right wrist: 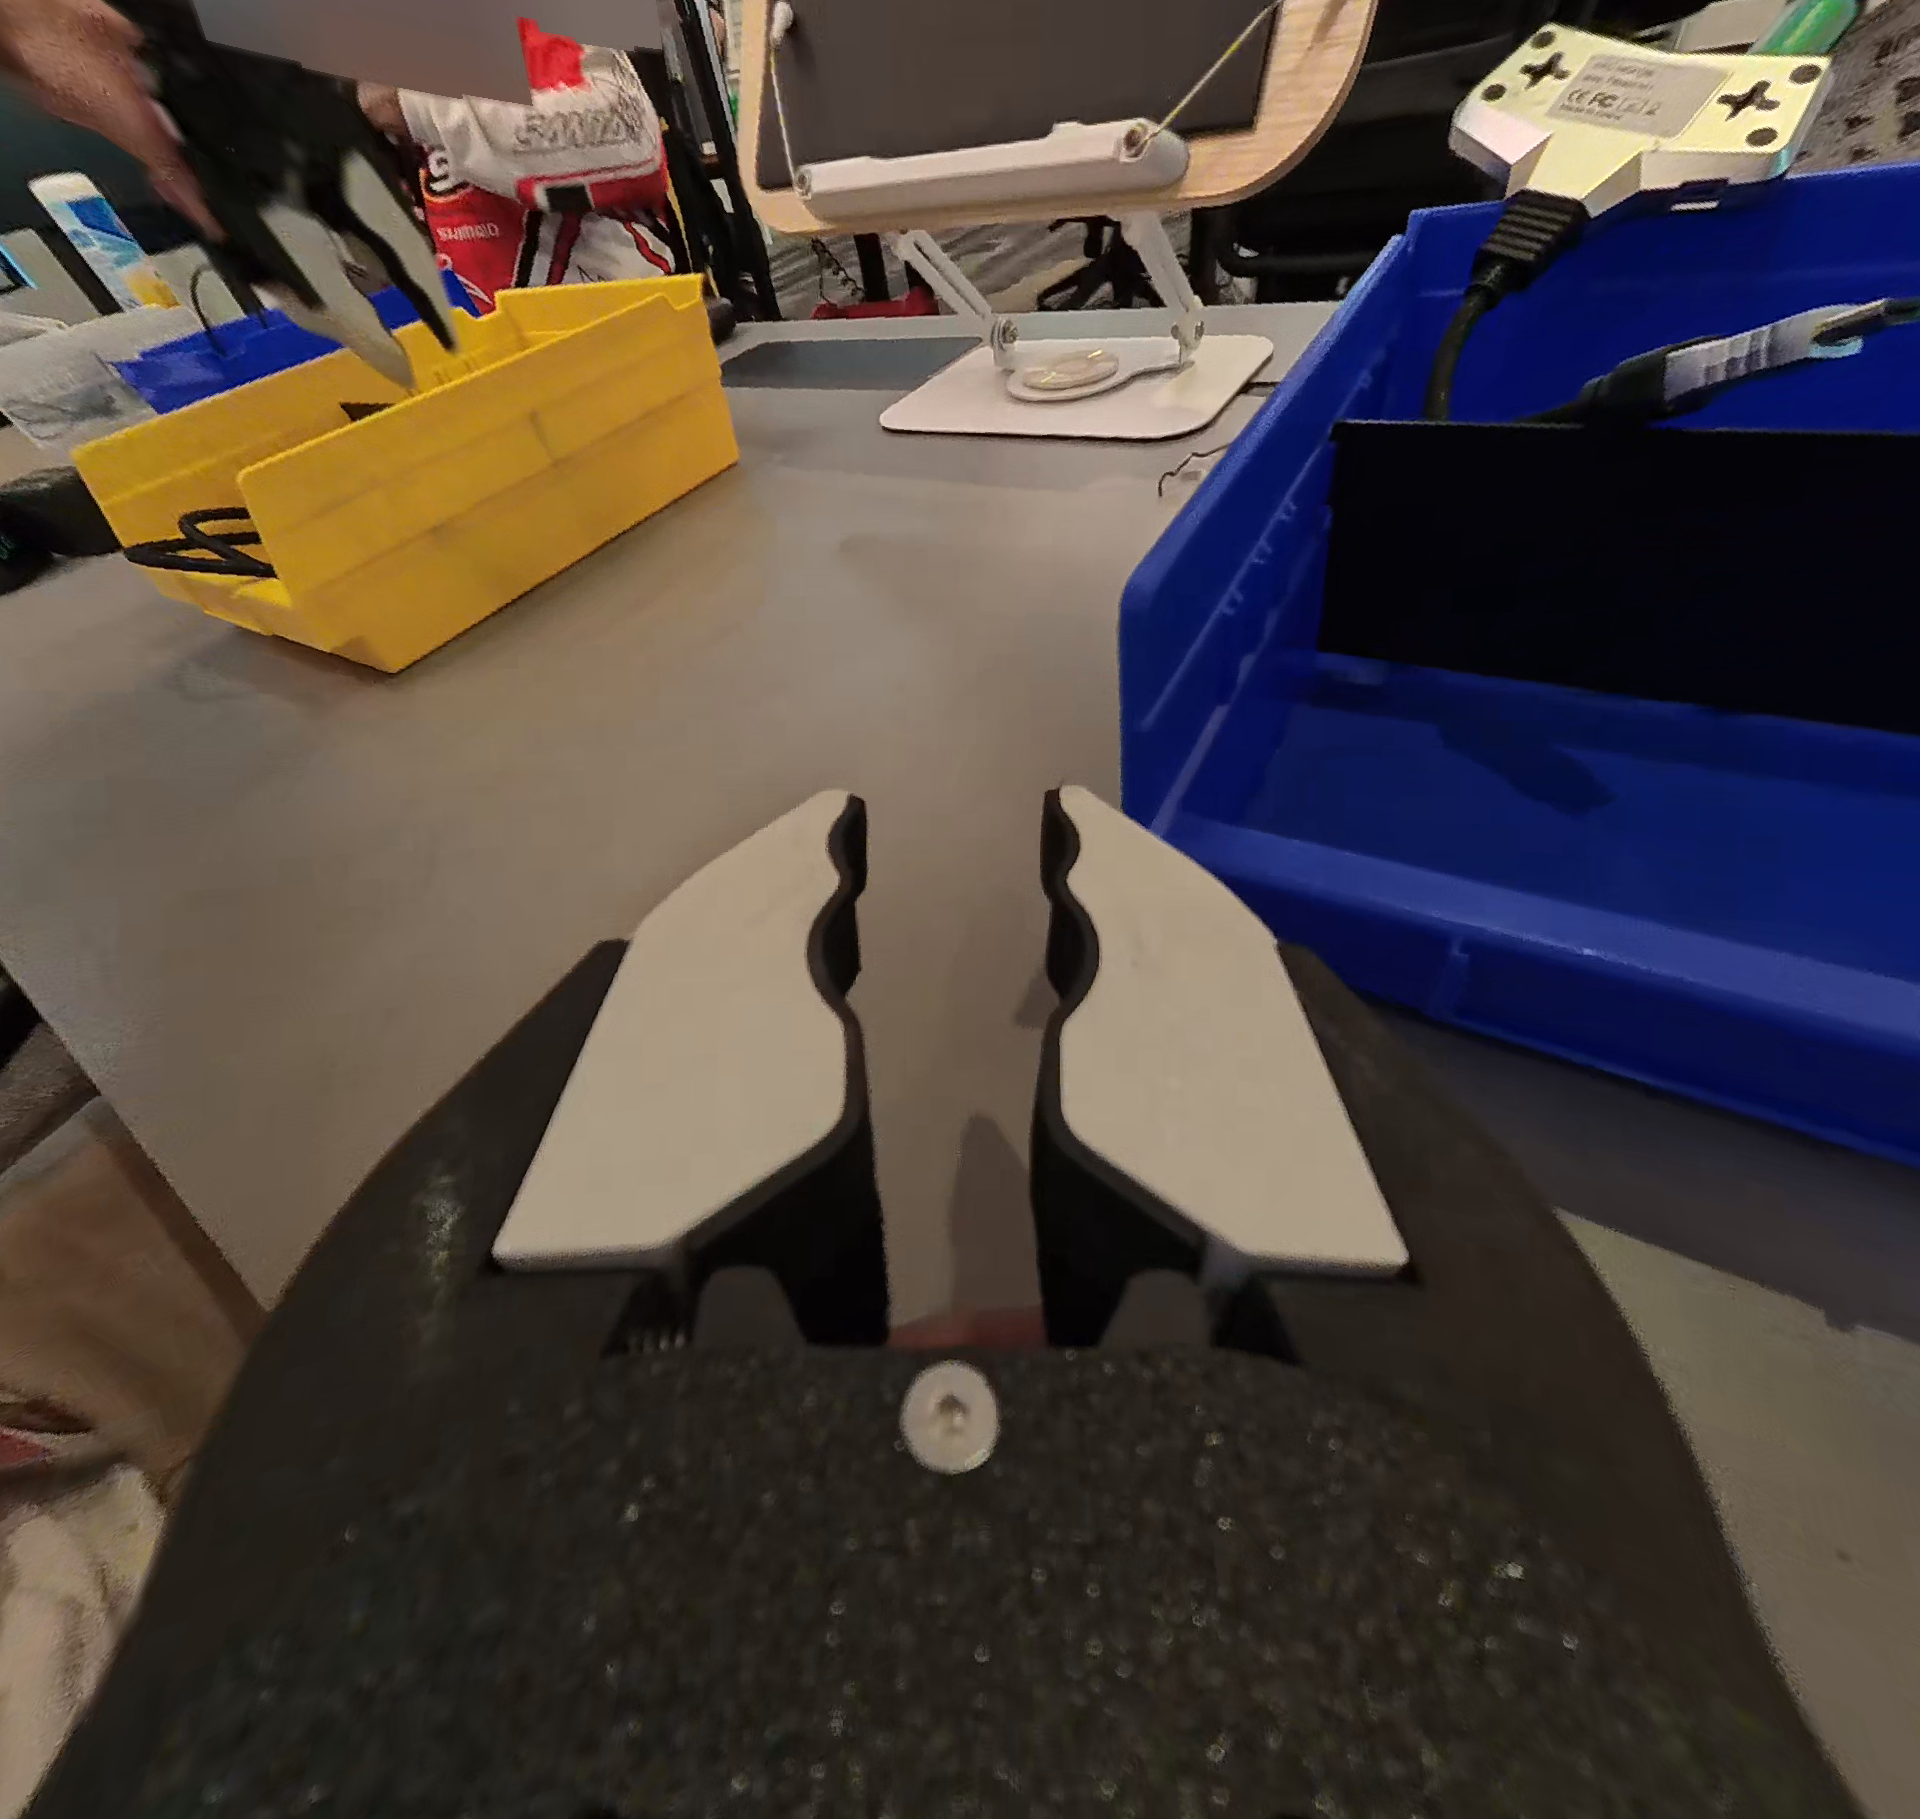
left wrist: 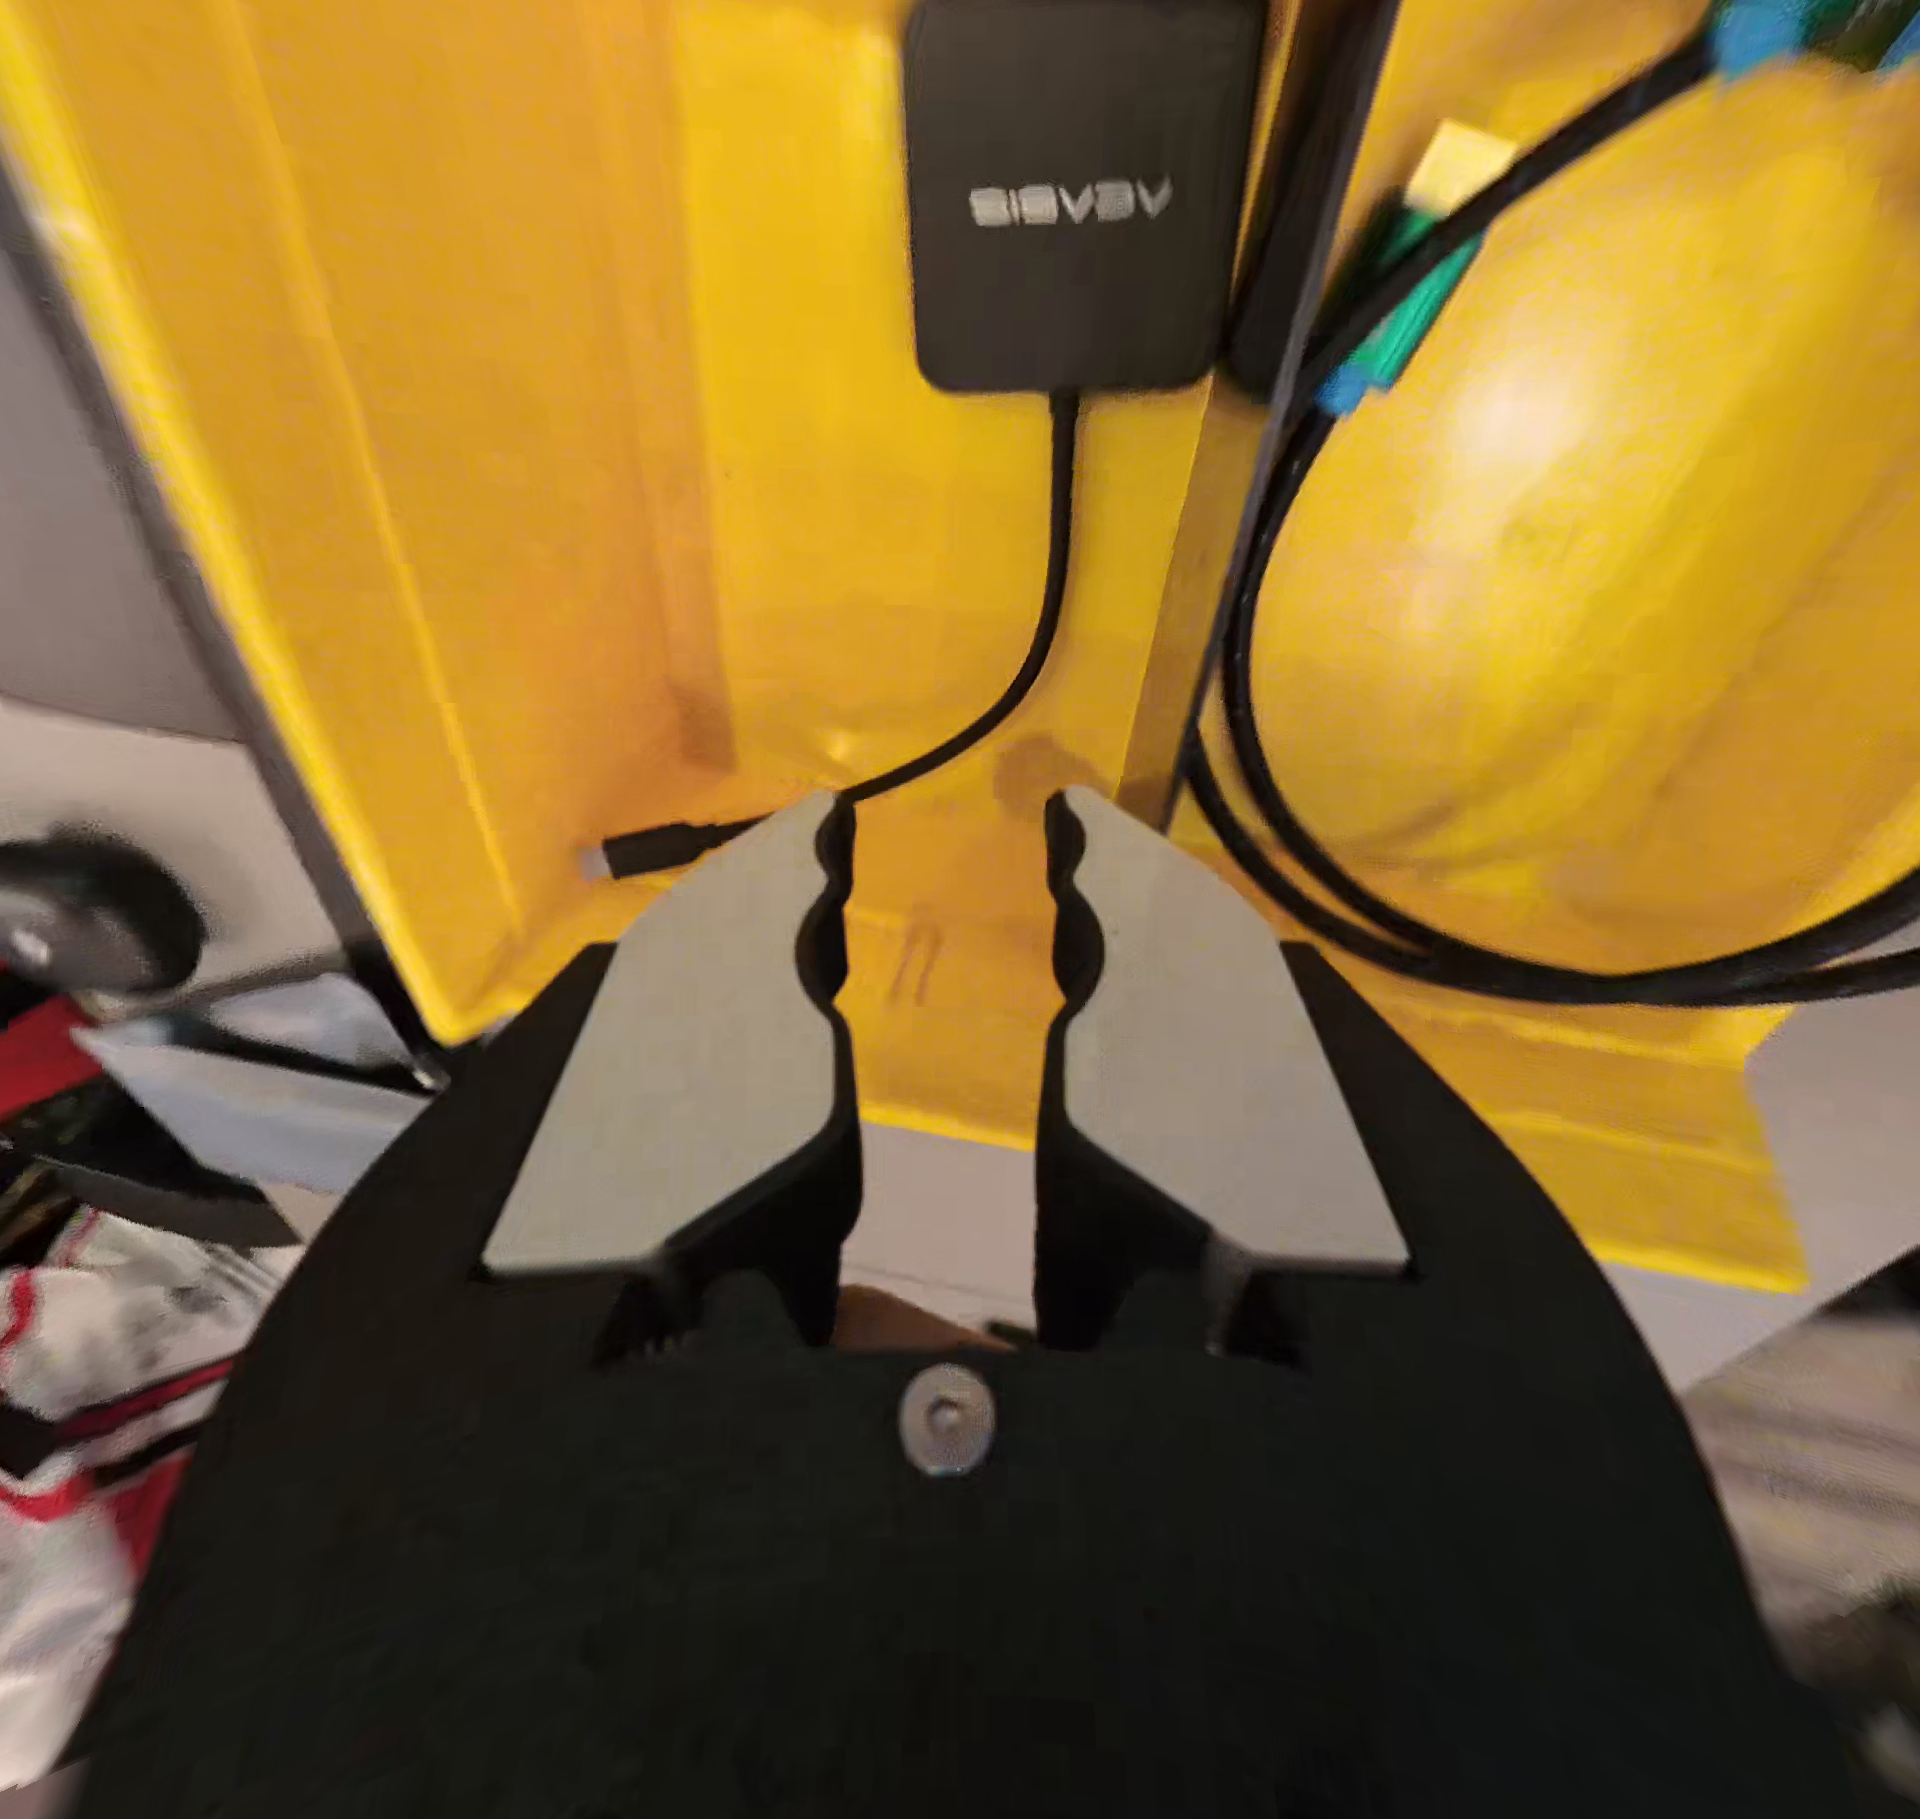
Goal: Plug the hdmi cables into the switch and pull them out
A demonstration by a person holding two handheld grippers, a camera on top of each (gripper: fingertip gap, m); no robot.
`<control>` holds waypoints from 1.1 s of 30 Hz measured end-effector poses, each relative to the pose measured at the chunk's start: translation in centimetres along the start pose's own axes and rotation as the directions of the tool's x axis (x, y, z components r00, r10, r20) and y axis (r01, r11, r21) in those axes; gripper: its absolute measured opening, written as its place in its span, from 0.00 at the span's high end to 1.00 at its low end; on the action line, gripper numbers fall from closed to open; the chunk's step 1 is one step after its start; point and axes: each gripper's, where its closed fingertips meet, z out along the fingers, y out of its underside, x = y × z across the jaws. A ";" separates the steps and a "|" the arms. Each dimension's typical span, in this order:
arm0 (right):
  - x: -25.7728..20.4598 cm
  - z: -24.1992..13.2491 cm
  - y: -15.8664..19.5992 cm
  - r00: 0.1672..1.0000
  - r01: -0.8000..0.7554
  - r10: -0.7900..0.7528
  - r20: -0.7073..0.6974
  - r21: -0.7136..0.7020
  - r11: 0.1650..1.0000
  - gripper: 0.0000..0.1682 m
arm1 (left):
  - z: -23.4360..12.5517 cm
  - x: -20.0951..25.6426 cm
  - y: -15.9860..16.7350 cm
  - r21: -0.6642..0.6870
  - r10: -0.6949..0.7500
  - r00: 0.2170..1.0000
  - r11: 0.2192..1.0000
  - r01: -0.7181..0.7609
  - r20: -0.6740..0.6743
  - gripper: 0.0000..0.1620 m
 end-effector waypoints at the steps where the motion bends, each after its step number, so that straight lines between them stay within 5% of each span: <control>1: 0.0 0.0 -0.1 1.000 -0.011 0.011 0.009 0.006 1.000 0.81 | 1.1 0.0 0.1 -0.047 0.051 0.998 0.998 -0.052 -0.037 0.78; 11: 0.7 -0.4 -0.7 0.985 -0.157 0.152 0.083 0.055 0.986 0.80 | 6.9 -0.1 2.7 -0.323 0.183 0.947 0.908 -0.266 -0.265 0.78; 17: 0.7 -0.3 -0.6 0.970 -0.219 0.212 0.115 0.050 0.974 0.80 | 7.5 -0.1 3.0 -0.331 0.235 0.944 0.893 -0.304 -0.231 0.94; 24: -0.3 0.0 -0.4 0.976 -0.184 0.179 0.128 0.032 0.982 0.80 | 1.6 -0.9 1.3 -0.225 0.207 0.978 0.953 -0.203 -0.005 0.98; 33: -3.8 0.8 0.5 0.988 0.086 -0.082 0.129 -0.025 0.996 0.80 | -8.1 5.8 -1.3 0.078 -0.141 0.990 0.987 0.139 0.014 0.98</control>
